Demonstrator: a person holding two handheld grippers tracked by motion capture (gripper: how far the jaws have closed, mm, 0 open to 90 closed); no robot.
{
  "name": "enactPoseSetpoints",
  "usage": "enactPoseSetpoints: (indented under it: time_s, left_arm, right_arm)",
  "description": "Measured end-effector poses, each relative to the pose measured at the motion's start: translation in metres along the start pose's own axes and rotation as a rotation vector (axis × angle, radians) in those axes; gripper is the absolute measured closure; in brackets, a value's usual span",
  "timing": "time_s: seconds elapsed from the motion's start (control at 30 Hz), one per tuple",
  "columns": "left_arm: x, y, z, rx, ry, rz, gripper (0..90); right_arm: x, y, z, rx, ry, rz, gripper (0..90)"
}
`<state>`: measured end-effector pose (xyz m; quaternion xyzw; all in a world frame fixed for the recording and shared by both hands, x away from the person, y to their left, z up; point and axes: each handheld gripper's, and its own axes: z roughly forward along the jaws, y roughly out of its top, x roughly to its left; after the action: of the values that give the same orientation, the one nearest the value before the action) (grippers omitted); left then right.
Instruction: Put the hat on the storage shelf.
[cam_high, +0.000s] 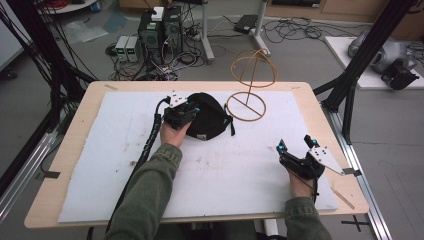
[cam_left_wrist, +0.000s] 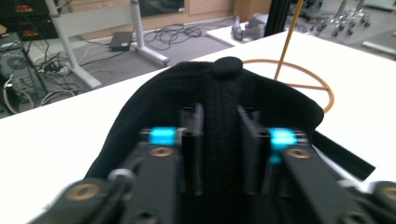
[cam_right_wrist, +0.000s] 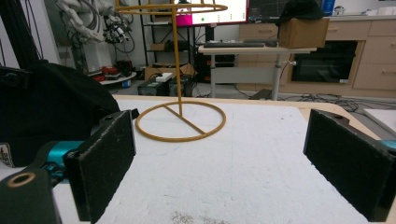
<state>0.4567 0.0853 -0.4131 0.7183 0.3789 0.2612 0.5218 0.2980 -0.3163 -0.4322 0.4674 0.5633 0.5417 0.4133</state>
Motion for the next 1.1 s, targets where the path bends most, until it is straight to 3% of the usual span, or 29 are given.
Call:
enactPoseSetpoints:
  time_s: [0.13, 0.33, 0.43, 0.57, 0.63, 0.77, 0.93, 1.1]
  left_arm:
    - [0.001, 0.0, 0.0, -0.001, 0.008, -0.031, 83.1]
    - [0.005, 0.002, -0.003, -0.004, -0.01, -0.073, 85.7]
    - [0.005, 0.004, -0.005, -0.016, -0.025, -0.069, 85.9]
    - [0.002, 0.009, -0.009, -0.032, -0.008, -0.042, 85.8]
    - [0.002, 0.011, -0.01, -0.032, -0.001, -0.067, 85.8]
    - [0.003, 0.014, -0.015, -0.032, -0.004, -0.05, 85.7]
    - [0.002, 0.024, -0.024, -0.091, -0.017, -0.05, 85.7]
    - [0.0, 0.033, -0.034, -0.127, -0.001, -0.029, 85.6]
  right_arm:
    - [0.0, 0.0, 0.0, 0.002, 0.001, 0.002, 8.3]
    - [0.0, 0.0, 0.0, 0.002, 0.001, 0.0, 8.3]
    - [0.0, 0.0, 0.0, 0.003, 0.001, 0.003, 8.3]
    - [0.0, 0.0, 0.0, 0.004, 0.0, 0.003, 8.3]
    - [-0.001, 0.0, 0.0, 0.004, 0.0, 0.003, 8.3]
    - [0.0, 0.0, 0.0, 0.004, 0.0, 0.004, 8.3]
    - [-0.001, 0.0, 0.0, 0.003, -0.001, 0.002, 8.3]
    - [-0.001, 0.0, 0.0, 0.005, -0.001, 0.001, 8.3]
